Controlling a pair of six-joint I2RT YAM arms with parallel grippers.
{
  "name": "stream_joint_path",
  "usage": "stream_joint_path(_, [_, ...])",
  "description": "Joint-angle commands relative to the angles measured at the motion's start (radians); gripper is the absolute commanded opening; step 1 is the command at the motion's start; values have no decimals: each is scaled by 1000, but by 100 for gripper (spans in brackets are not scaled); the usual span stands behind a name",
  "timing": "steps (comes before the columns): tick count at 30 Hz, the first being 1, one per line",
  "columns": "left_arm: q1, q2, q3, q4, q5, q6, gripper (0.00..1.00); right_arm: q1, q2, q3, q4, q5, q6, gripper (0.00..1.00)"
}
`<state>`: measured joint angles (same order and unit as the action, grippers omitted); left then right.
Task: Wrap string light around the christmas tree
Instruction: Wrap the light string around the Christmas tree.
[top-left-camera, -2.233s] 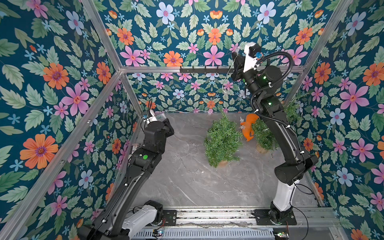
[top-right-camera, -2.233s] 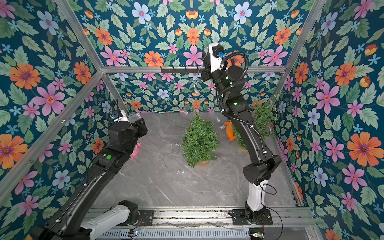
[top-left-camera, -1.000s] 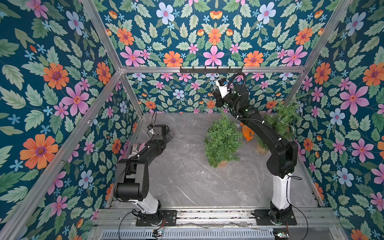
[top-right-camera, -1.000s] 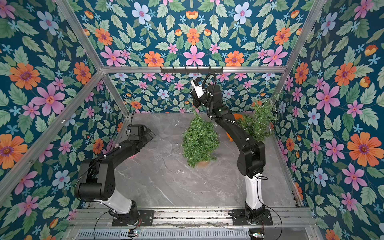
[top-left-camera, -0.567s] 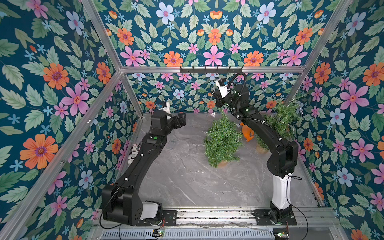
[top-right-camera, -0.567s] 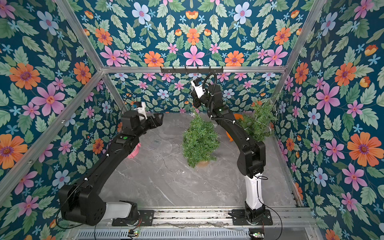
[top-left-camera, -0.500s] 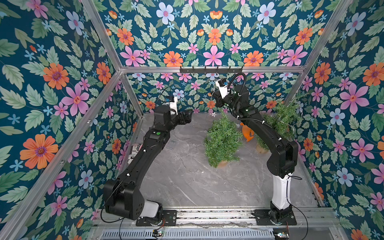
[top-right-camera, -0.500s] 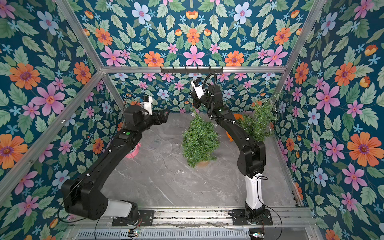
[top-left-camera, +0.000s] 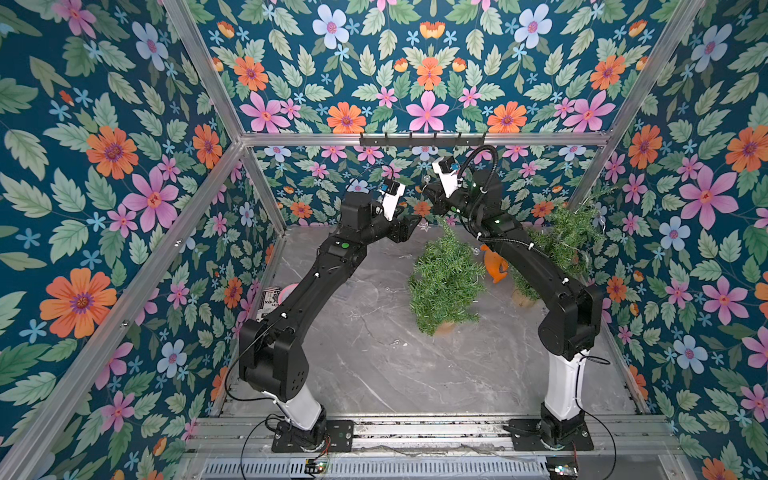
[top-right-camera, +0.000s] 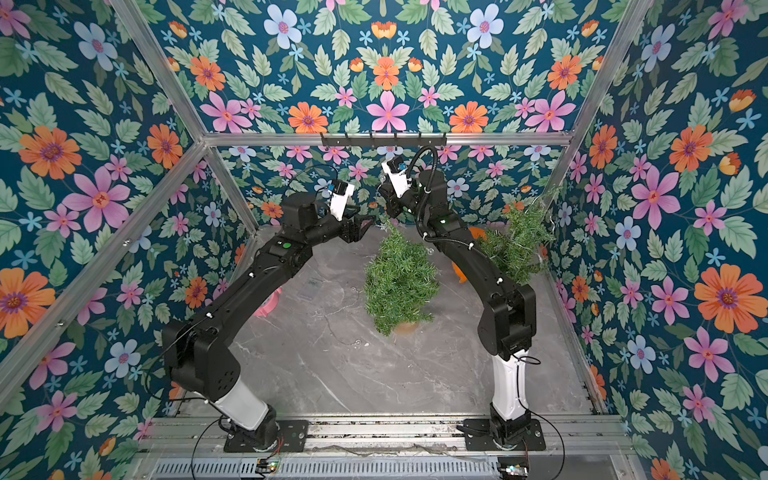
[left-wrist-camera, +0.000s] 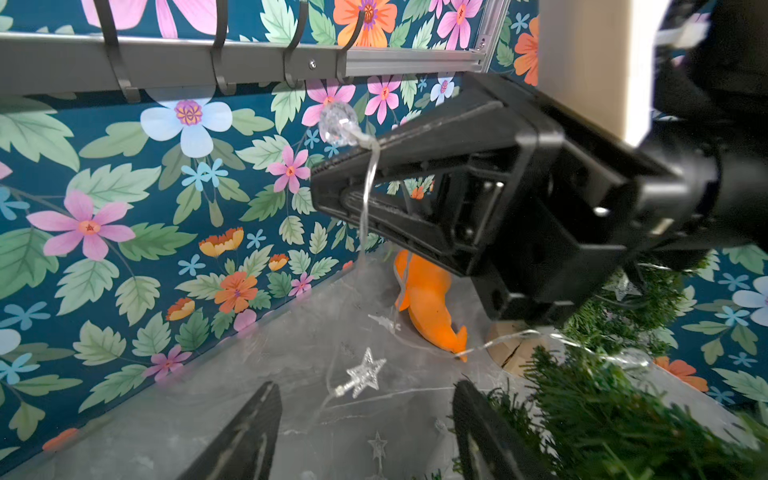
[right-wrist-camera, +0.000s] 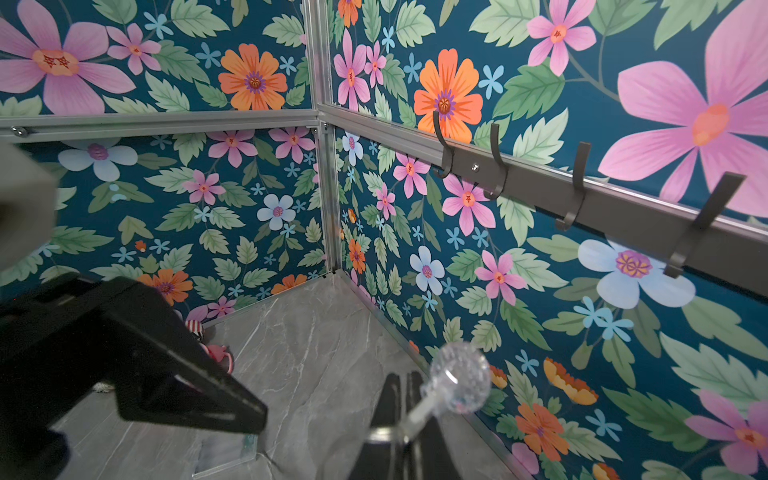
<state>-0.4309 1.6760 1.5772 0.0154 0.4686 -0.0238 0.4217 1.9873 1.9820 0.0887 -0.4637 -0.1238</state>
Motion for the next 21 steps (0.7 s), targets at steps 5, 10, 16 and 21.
stream_joint_path(5, [-6, 85, 104, 43, 31, 0, 61, 0, -25, -13, 51, -78, 17, 10])
stream_joint_path(10, [-8, 118, 134, 72, 21, -24, 43, 0, -34, -9, 25, -109, 7, 11])
stream_joint_path(16, [-19, 99, 117, 156, 3, -68, 0, 0, -32, -8, 2, -91, -7, 17])
stream_joint_path(21, [-25, 38, 64, 235, -28, -93, 0, -3, 7, 26, -18, -11, -13, 36])
